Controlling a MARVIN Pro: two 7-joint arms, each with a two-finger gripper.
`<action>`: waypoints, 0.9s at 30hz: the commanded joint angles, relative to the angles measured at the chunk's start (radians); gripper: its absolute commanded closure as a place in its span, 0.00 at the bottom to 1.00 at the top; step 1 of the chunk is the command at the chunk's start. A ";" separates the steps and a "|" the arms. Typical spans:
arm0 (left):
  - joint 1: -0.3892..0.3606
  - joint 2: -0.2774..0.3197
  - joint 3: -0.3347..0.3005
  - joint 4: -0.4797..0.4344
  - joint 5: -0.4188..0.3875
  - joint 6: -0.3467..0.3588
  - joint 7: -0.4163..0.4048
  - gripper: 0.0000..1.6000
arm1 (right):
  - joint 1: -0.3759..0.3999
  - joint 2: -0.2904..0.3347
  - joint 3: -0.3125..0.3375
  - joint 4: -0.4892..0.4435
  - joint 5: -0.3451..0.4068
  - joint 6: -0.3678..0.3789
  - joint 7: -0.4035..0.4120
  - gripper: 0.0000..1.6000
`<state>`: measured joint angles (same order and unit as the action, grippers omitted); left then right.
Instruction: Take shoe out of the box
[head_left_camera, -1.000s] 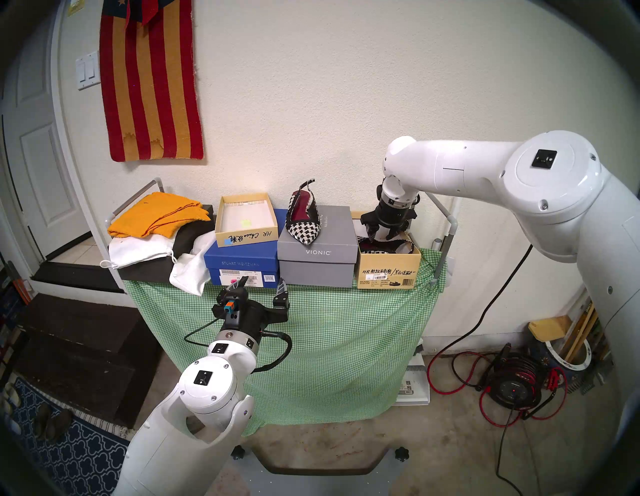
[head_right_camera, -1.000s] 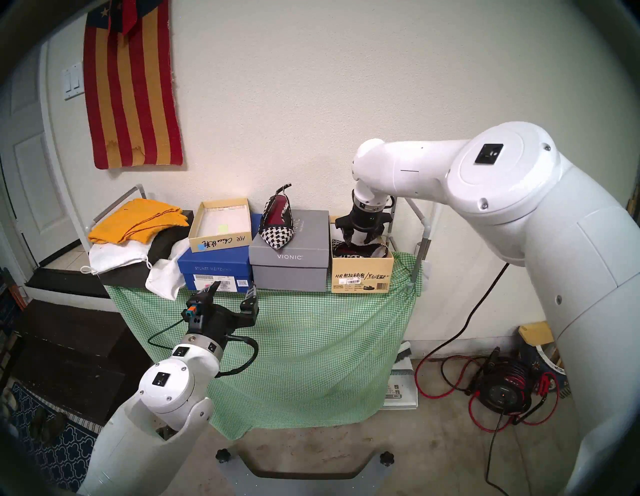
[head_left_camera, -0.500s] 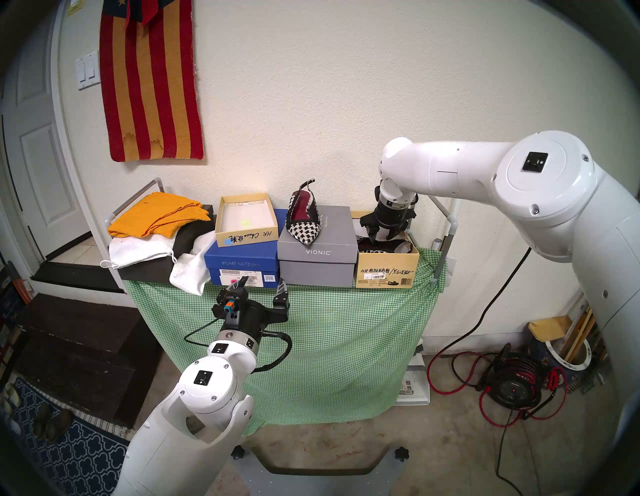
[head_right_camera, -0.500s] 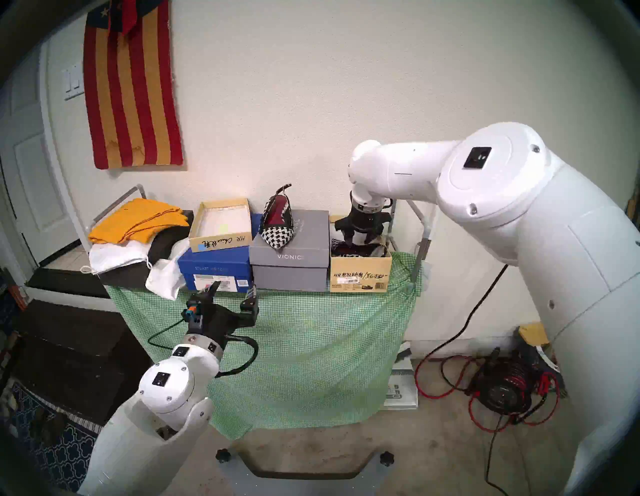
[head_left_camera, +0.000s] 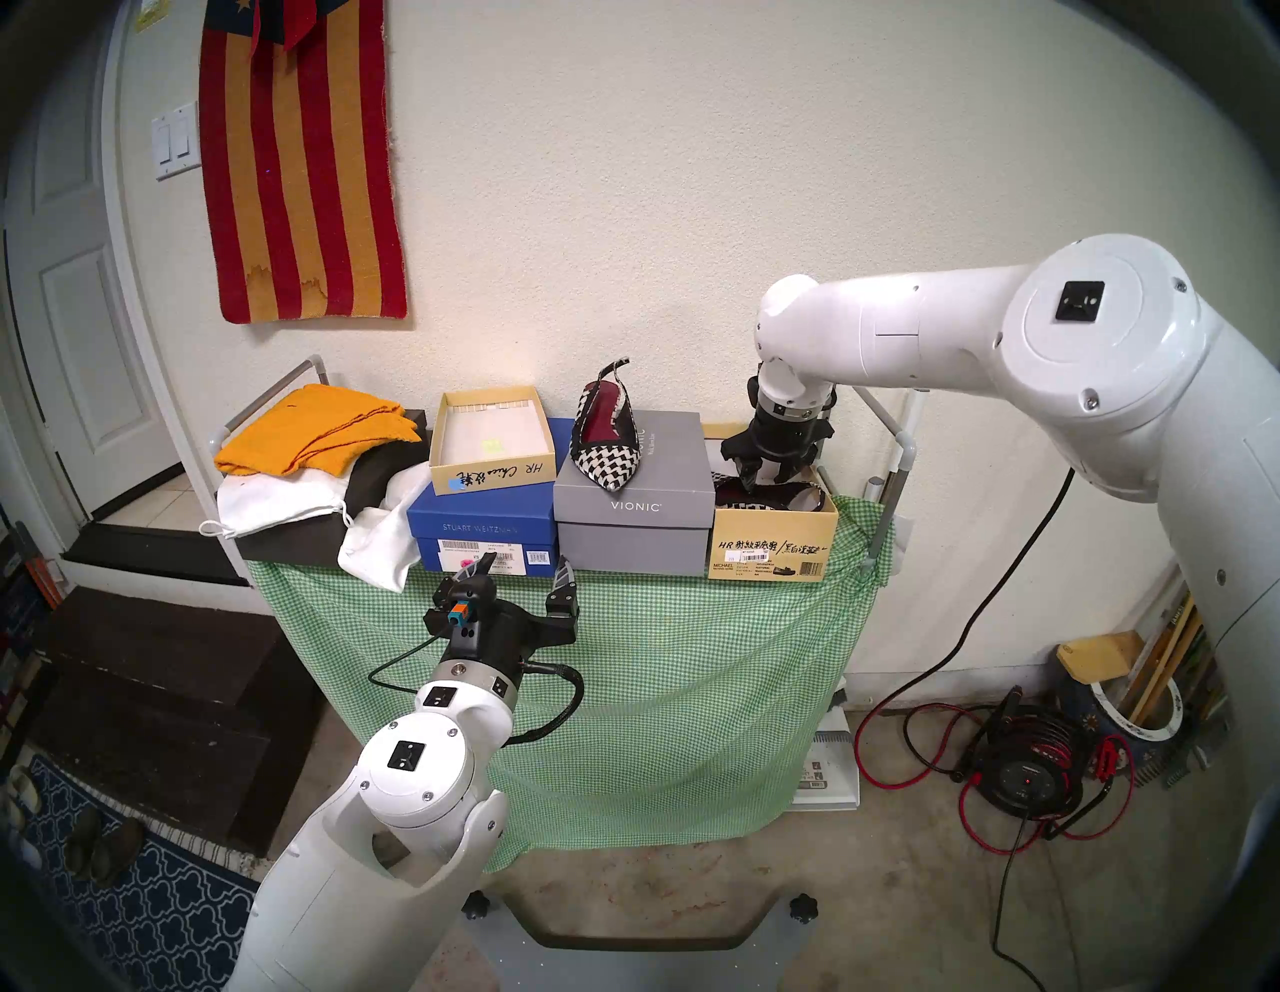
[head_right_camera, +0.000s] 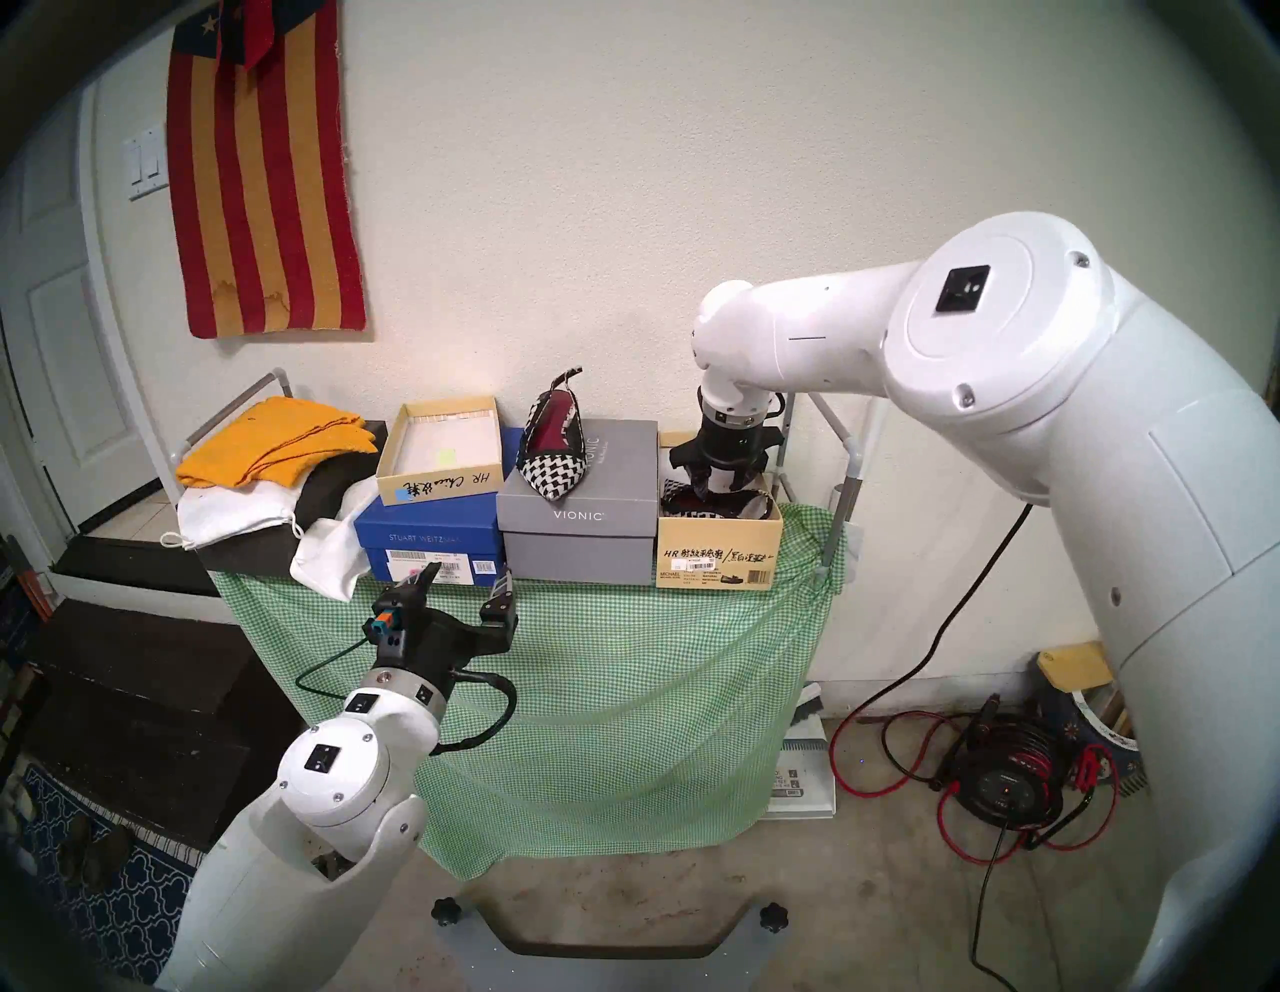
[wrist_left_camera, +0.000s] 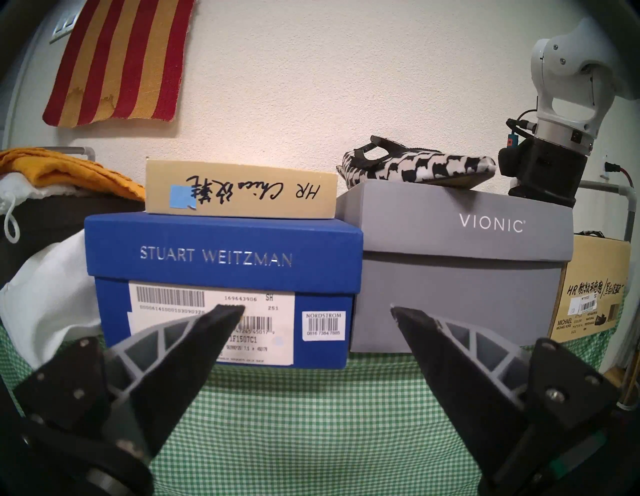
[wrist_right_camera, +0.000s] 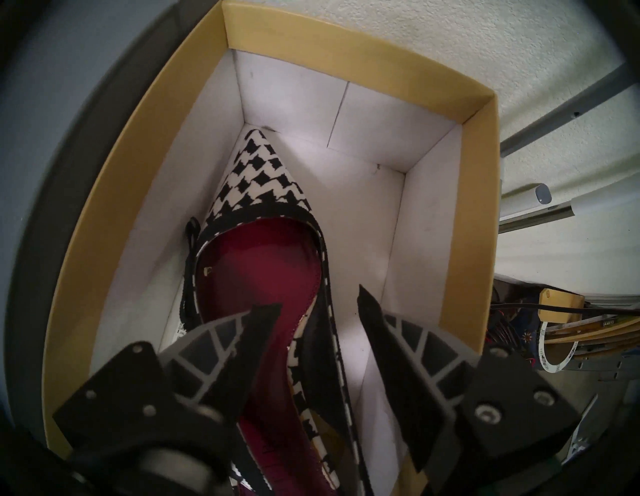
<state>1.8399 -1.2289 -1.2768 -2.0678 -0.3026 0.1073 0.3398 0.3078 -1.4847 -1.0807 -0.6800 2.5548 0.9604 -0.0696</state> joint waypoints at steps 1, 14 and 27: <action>0.000 0.001 -0.001 -0.001 0.000 0.000 0.000 0.00 | 0.073 0.009 -0.044 -0.114 0.051 -0.001 -0.007 0.37; 0.000 0.001 -0.001 -0.001 0.000 0.000 0.000 0.00 | 0.210 0.000 -0.140 -0.309 0.182 -0.001 -0.042 0.54; 0.000 0.001 -0.001 -0.001 0.000 0.000 0.000 0.00 | 0.217 -0.076 -0.213 -0.290 0.325 -0.001 -0.112 1.00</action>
<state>1.8399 -1.2289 -1.2767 -2.0678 -0.3026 0.1073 0.3398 0.5141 -1.5116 -1.2562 -1.0018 2.8151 0.9614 -0.1471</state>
